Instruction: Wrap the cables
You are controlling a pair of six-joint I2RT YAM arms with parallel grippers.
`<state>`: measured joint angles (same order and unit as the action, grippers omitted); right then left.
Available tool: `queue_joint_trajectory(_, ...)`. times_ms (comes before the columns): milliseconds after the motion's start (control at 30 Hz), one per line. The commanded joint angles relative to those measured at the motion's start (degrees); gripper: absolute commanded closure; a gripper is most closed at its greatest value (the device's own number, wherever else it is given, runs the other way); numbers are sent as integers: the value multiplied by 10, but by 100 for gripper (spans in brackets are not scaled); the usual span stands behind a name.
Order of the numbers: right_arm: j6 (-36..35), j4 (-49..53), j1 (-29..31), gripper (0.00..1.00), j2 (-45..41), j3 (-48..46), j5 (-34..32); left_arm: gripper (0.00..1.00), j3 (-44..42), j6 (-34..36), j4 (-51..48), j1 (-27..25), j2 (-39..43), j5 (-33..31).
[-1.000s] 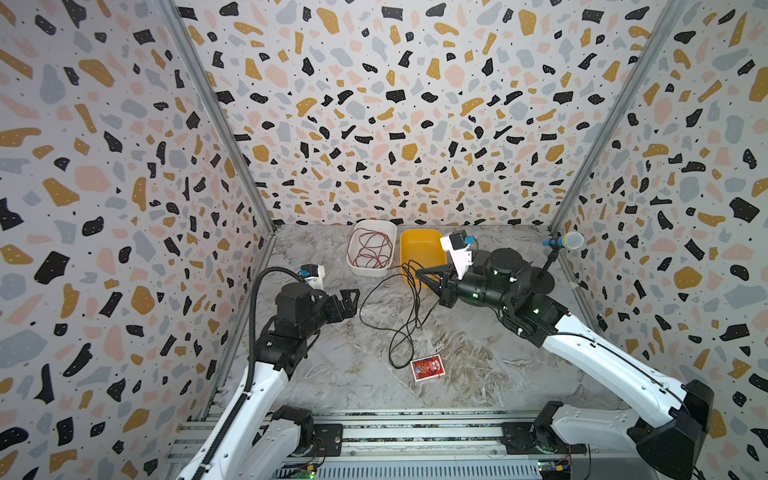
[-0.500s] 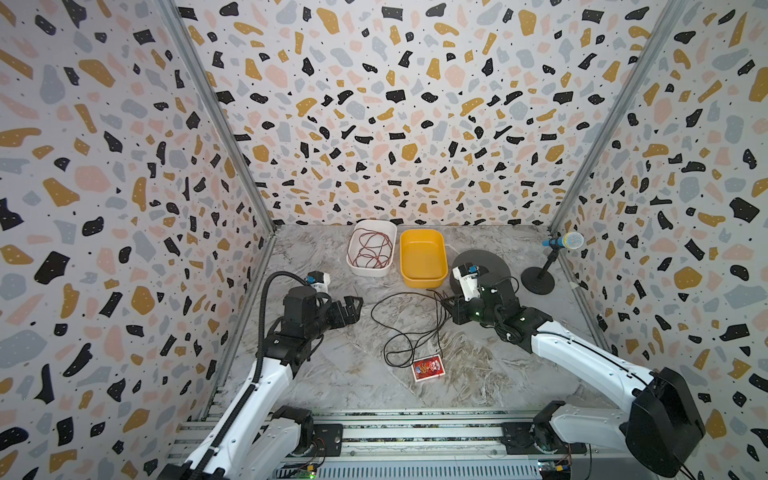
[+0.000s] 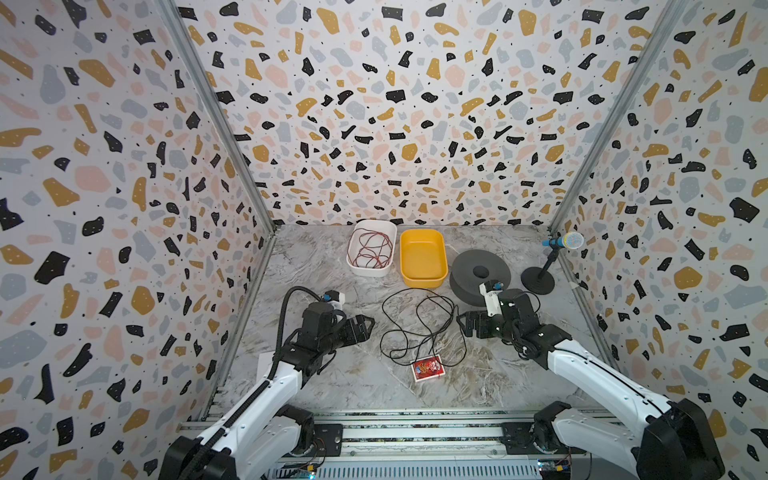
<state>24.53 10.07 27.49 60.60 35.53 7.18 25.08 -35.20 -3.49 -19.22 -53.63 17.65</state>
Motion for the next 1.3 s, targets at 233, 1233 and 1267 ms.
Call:
queue_joint_trajectory(233,16,56,1,3,-55,-18,-68,28,-56,-62,113,-65,-30,-18)
queue_joint_trajectory(1233,-50,76,26,40,163,103,-100,97,34,-20,54,-158,-110,-120)
queue_joint_trajectory(1267,-50,66,24,43,171,97,-84,99,41,-14,44,-158,-110,-124)
